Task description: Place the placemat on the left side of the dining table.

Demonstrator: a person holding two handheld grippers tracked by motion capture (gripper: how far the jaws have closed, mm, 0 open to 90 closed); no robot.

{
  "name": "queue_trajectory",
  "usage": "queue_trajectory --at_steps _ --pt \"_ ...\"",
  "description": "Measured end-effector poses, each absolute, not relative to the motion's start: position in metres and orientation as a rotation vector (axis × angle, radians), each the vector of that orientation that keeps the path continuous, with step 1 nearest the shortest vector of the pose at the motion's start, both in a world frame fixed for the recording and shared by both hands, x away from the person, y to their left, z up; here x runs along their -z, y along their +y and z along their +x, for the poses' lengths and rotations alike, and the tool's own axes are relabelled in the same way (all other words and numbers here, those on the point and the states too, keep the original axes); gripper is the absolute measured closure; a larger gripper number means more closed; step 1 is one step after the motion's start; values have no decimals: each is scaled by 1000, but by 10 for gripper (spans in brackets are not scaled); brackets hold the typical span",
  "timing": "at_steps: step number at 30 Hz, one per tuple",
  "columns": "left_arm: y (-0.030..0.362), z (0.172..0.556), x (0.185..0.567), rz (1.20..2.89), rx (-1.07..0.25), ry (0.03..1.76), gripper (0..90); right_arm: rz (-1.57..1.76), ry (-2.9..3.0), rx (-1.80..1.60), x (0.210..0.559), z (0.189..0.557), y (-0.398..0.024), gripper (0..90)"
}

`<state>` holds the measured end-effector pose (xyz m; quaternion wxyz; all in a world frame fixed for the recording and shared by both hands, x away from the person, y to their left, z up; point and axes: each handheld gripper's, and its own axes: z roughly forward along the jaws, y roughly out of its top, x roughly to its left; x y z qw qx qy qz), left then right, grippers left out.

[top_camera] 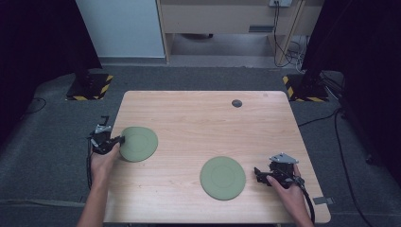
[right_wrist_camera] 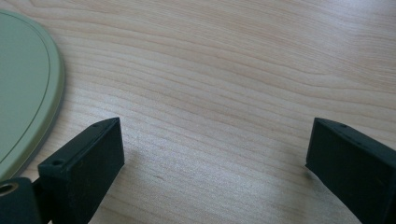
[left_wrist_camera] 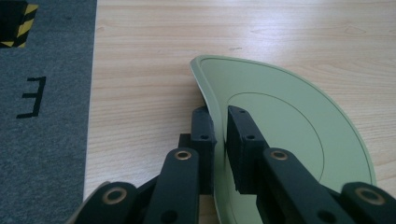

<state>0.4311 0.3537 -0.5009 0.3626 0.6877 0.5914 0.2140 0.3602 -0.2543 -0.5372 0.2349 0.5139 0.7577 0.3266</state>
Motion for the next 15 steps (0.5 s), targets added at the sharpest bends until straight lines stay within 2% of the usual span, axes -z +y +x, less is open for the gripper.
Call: queue_trajectory --at_steps 6,15 --pt "349 433 502 1793 -569 1523 797 1411 2082 -896 537 360 -254 44" --pt "354 433 503 1780 -602 1580 643 1413 2085 -894 537 360 -254 44"
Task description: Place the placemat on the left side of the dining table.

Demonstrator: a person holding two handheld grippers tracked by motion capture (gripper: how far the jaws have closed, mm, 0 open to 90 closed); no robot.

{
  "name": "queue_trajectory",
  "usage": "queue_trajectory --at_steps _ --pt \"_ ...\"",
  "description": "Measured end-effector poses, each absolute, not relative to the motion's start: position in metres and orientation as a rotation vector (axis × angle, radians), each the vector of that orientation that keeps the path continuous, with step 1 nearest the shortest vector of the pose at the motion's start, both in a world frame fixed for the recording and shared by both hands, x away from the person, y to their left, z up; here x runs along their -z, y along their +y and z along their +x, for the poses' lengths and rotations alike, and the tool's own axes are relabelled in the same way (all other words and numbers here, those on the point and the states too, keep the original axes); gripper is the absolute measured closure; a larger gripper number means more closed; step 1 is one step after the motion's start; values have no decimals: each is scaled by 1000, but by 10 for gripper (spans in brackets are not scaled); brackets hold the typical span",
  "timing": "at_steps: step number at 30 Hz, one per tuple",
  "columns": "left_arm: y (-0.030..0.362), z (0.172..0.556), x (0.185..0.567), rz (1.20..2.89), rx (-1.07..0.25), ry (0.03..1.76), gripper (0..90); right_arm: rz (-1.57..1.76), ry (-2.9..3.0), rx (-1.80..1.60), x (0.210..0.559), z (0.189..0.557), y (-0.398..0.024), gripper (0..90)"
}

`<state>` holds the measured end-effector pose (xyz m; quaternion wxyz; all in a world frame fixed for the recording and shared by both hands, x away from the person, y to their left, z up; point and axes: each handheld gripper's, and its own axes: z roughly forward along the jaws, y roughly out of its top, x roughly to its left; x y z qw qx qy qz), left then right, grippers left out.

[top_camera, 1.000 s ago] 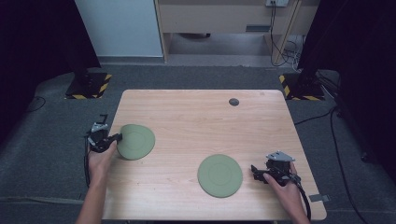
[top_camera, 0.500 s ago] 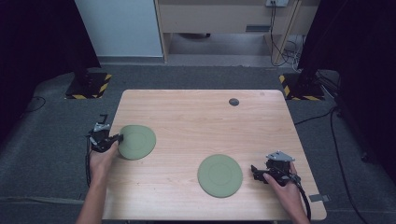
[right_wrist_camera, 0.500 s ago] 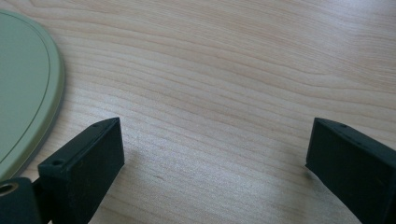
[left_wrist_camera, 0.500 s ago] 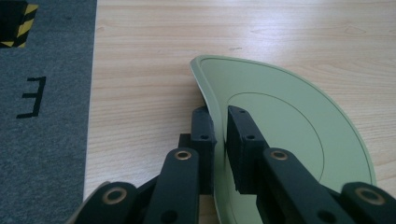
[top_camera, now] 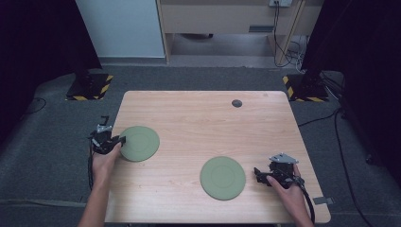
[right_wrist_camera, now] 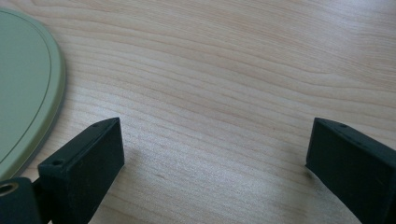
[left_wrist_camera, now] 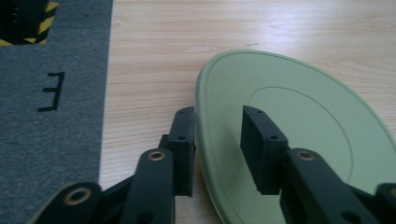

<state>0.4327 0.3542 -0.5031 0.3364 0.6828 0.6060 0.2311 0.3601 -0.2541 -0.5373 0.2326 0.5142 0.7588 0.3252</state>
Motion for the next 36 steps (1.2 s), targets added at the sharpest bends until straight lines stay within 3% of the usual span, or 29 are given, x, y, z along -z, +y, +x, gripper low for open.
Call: queue_trajectory --at_steps 8,21,36 --pt "355 431 499 1763 -650 1571 498 1414 2088 -892 537 360 -254 43" --pt "333 426 493 1806 -623 1500 165 1420 2099 -885 538 361 -254 42" --pt "291 419 482 1847 -572 1375 92 1429 2105 -882 539 362 -254 37"
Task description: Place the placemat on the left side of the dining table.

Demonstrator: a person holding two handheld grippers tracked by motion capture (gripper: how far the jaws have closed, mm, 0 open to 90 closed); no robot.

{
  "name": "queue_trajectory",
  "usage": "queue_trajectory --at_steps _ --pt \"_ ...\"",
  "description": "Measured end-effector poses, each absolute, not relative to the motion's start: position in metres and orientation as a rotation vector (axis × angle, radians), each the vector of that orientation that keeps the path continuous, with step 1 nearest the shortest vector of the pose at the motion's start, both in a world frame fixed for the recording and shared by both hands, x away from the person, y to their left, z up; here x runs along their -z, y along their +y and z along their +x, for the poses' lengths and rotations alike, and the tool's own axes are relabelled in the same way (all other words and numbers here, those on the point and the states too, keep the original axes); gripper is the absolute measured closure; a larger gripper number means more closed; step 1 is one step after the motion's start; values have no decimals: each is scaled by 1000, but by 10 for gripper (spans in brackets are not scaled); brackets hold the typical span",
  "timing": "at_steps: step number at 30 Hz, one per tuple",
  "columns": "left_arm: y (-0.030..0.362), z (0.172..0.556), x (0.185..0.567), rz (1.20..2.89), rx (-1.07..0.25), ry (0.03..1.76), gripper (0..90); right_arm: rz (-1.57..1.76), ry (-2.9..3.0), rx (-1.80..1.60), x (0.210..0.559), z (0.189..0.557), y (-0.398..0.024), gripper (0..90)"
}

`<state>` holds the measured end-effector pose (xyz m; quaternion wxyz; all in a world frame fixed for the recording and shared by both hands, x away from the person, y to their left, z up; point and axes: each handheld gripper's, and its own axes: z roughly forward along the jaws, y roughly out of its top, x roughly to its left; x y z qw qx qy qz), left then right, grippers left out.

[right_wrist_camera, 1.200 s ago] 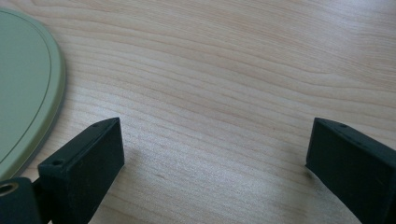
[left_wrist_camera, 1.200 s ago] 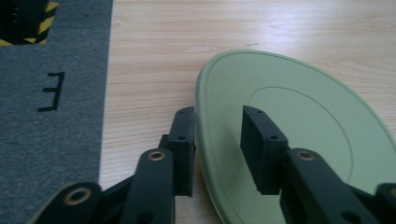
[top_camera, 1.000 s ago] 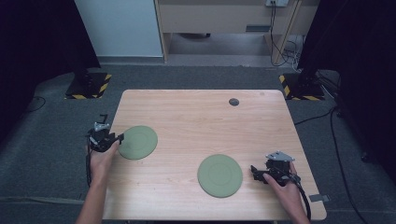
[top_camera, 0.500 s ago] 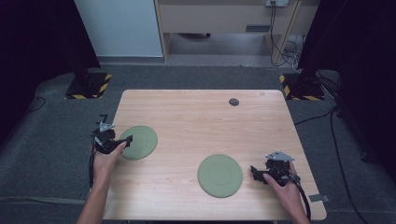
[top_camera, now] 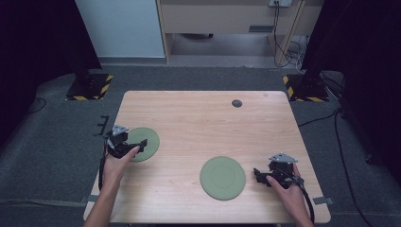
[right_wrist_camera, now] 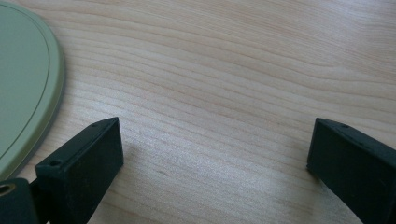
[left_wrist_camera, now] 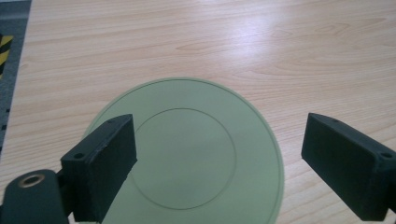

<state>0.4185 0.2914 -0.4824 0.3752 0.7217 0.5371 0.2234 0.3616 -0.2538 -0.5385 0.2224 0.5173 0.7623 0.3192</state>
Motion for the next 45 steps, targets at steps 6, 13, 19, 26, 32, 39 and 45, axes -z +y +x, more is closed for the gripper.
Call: queue_trajectory --at_steps 6,13,19,26,32,39,45 --pt "283 418 478 1861 -572 1346 72 1443 2109 -881 538 362 -254 31" --pt "275 417 476 1877 -576 1321 50 1467 2089 -869 539 363 -255 15" --pt "267 417 477 1893 -570 1299 46 1469 2091 -863 539 364 -255 8" --pt "252 414 474 1913 -551 1263 39 1475 2088 -865 539 365 -256 6" --pt "241 411 474 1929 -542 1233 35 1475 2089 -866 539 365 -256 6" --pt "225 404 477 1951 -524 1189 33 1475 2087 -867 539 365 -256 6" --pt "216 400 477 1965 -522 1166 33 1475 2089 -866 539 365 -256 6"
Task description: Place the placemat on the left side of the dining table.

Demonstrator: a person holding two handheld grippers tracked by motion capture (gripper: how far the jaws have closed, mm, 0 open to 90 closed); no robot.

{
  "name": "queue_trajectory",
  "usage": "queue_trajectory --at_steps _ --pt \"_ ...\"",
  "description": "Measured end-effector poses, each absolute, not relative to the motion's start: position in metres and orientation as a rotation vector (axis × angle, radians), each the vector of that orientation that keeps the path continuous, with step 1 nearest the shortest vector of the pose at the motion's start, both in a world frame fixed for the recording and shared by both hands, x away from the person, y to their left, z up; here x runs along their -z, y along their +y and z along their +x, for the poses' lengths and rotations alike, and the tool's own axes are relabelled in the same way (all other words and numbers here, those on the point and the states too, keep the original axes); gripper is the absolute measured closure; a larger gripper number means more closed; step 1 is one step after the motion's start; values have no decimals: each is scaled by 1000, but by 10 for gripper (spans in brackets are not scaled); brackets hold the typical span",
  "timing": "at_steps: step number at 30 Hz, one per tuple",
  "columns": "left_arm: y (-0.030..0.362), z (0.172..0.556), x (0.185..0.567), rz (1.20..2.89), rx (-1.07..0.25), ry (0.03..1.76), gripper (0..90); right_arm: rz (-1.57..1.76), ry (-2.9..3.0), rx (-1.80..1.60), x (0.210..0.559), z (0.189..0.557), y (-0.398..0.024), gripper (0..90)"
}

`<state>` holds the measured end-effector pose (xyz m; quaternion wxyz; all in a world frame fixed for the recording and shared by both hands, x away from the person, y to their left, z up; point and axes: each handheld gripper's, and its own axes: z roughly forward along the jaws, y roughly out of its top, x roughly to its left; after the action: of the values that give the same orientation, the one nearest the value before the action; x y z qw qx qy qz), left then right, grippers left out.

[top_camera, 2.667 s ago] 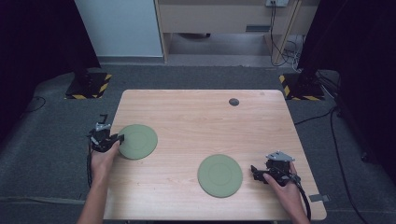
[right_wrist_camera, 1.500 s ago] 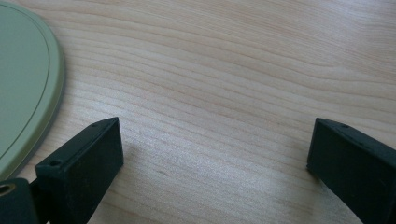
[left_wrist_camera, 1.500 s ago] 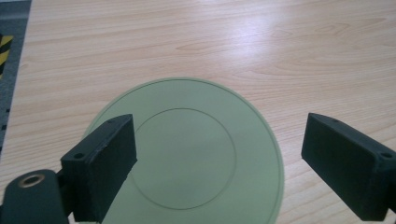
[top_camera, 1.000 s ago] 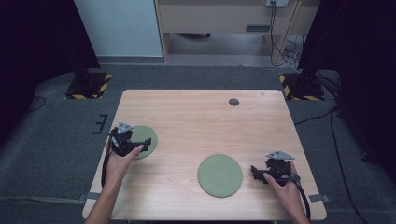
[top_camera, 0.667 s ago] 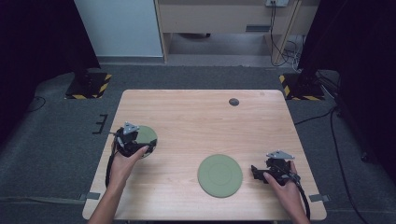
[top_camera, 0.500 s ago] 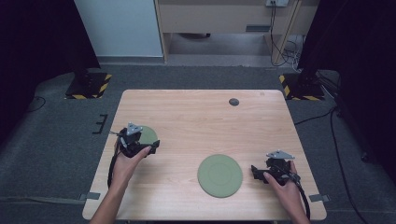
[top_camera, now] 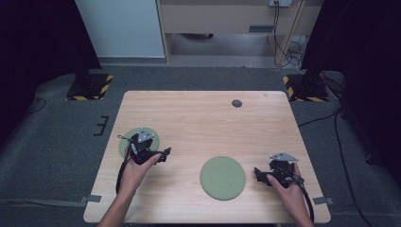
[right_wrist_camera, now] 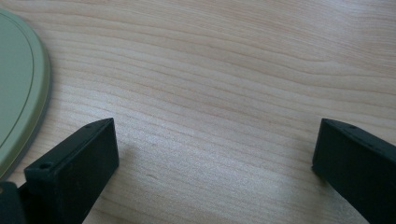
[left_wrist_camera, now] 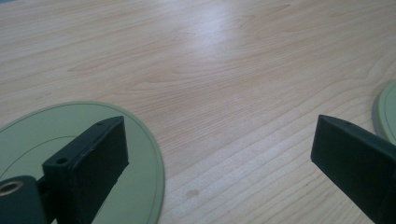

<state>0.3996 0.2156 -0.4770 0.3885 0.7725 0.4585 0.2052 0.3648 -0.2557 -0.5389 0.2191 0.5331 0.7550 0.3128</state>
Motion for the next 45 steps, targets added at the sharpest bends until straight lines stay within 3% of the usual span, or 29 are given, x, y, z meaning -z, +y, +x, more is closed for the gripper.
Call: queue_trajectory --at_steps 45 --pt "162 361 526 2195 -413 1035 32 1475 2089 -866 539 365 -256 6"
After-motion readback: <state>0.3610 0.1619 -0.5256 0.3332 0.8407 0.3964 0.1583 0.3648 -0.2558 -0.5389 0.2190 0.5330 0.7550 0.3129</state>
